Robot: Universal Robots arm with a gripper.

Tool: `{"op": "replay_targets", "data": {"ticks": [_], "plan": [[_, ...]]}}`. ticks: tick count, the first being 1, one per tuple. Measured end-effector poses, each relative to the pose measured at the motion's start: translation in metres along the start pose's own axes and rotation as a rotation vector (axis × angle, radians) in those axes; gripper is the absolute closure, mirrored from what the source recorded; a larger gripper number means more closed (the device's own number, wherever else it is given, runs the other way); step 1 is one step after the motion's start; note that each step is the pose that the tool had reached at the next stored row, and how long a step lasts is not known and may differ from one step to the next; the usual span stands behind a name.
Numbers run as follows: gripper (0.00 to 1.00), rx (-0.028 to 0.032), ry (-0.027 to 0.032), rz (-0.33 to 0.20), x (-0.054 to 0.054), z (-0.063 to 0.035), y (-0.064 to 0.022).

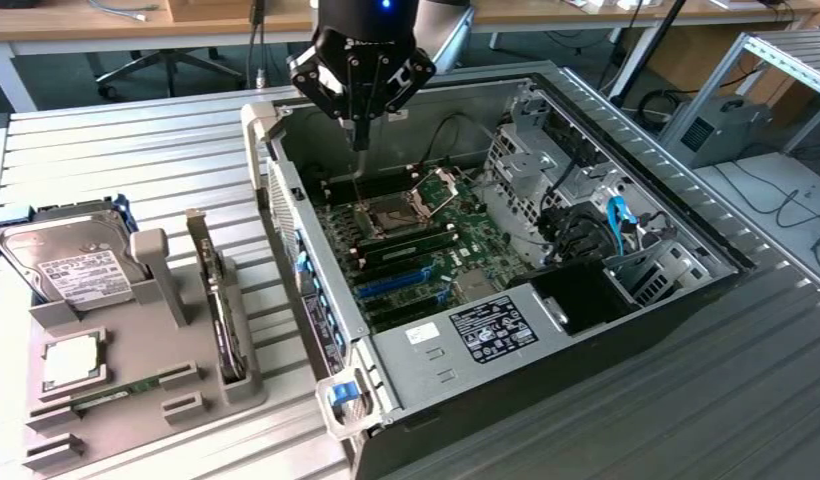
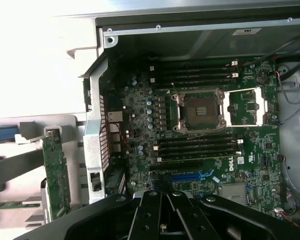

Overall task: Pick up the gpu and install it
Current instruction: 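Reach for the gpu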

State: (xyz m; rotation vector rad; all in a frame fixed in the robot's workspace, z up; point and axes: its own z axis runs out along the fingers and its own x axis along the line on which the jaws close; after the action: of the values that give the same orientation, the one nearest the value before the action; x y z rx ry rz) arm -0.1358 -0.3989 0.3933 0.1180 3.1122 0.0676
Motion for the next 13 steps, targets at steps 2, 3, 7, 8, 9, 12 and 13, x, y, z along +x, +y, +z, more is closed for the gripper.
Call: {"op": "replay_targets", "data": {"ticks": [2, 3, 7, 8, 9, 12, 13], "plan": [[0.89, 0.0, 0.0, 0.0, 0.0004, 0.0, 0.0], [0.89, 0.0, 0.0, 0.0, 0.0006, 0.0, 0.0], [0.89, -0.0001, 0.0, 0.0, 0.0021, 0.0, -0.0002], [0.89, 0.0, 0.0, 0.0, 0.0024, -0.0001, -0.0002], [0.89, 0.0, -0.0001, 0.0, 0.0027, -0.0001, -0.0002], [0.89, 0.0, 0.0, 0.0, 0.004, -0.0001, -0.0003], [0.89, 0.0, 0.0, 0.0, 0.0044, -0.0001, -0.0003]]}}
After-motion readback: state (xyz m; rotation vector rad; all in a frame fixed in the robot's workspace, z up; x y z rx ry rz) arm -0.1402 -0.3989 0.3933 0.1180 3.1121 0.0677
